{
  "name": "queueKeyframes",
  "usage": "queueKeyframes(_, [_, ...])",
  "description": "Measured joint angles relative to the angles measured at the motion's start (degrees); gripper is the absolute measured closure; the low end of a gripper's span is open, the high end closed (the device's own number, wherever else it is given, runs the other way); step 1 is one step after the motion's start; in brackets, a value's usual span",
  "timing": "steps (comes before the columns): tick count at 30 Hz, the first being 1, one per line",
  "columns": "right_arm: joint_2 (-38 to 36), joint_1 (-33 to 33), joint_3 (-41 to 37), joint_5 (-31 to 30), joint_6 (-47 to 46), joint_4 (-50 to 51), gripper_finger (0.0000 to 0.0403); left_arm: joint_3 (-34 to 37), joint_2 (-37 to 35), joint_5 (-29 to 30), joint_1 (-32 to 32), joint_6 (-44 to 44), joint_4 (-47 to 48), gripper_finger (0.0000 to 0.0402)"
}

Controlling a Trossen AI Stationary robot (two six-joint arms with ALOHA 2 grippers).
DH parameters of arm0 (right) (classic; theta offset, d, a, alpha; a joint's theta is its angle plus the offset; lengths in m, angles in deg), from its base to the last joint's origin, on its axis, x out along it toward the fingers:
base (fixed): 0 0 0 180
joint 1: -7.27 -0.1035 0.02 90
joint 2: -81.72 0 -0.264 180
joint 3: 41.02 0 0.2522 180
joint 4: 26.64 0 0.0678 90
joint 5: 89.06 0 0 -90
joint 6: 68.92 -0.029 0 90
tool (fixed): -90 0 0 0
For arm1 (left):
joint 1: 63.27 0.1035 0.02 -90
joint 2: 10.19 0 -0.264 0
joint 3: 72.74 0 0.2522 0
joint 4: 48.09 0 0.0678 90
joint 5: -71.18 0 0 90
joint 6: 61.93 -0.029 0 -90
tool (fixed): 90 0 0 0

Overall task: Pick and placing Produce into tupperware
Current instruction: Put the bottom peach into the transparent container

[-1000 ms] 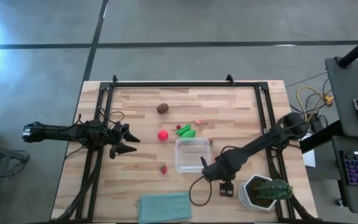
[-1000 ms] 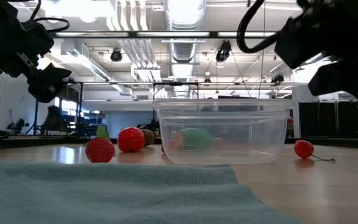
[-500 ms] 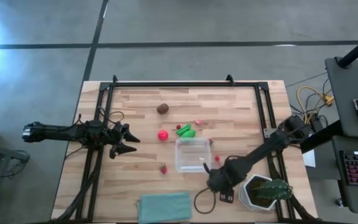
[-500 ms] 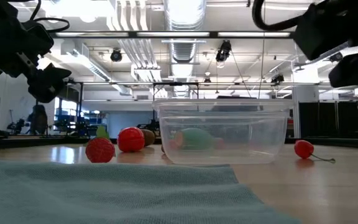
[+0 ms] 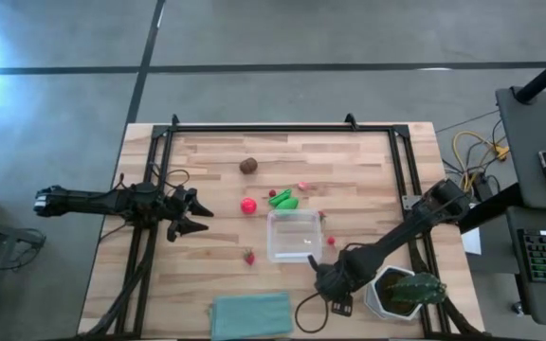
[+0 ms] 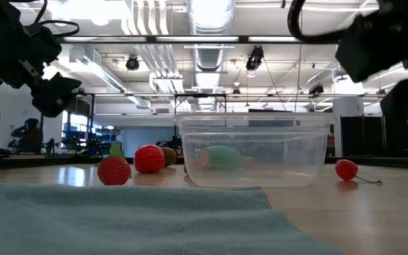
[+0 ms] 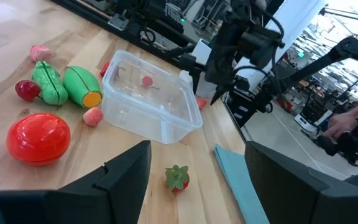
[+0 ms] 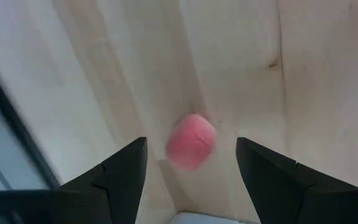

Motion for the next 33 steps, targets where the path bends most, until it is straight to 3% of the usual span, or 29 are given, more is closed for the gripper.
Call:
queueKeyframes(17, [1.64, -2.13, -0.72, -2.26, -3.86, -0.49, 0.0175, 0.0, 0.22, 0.01, 0.0, 0.0, 0.02, 0.0155])
queueKeyframes(33, [1.59, -2.49, -1.28, -4.79, -8.96, -0.09, 0.0253, 0.0, 0.22, 0.01, 0.0, 0.0, 0.02, 0.0155])
